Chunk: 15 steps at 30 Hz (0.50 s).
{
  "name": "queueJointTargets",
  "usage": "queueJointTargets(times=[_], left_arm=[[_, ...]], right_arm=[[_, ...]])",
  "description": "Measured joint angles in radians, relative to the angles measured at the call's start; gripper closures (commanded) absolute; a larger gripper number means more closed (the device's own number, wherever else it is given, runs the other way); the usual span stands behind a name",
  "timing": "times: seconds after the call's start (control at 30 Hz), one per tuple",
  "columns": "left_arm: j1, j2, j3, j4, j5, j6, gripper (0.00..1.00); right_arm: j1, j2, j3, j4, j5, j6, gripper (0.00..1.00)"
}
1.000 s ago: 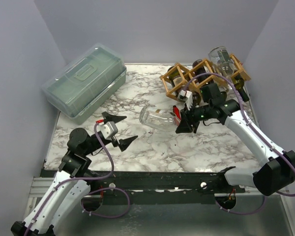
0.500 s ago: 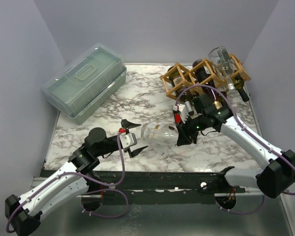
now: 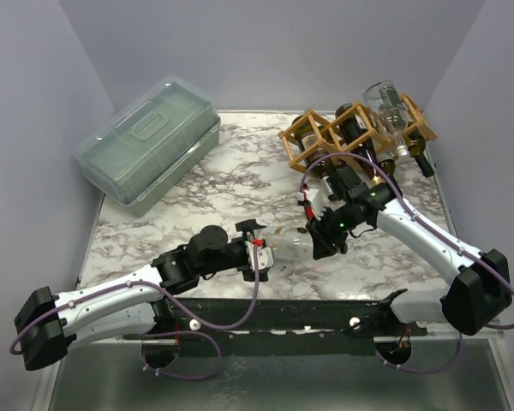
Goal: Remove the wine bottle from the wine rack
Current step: Place the wine bottle at the center of the board.
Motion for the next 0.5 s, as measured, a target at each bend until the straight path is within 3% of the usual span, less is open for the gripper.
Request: queueJointTargets(times=[0.5], left_arm=[[-0.046,0.241,0.002,0.257,-0.050,0.053,0.01]], right_arm=[[0.013,0.062,0.069,-0.091,0.008,-0.008,1.00]])
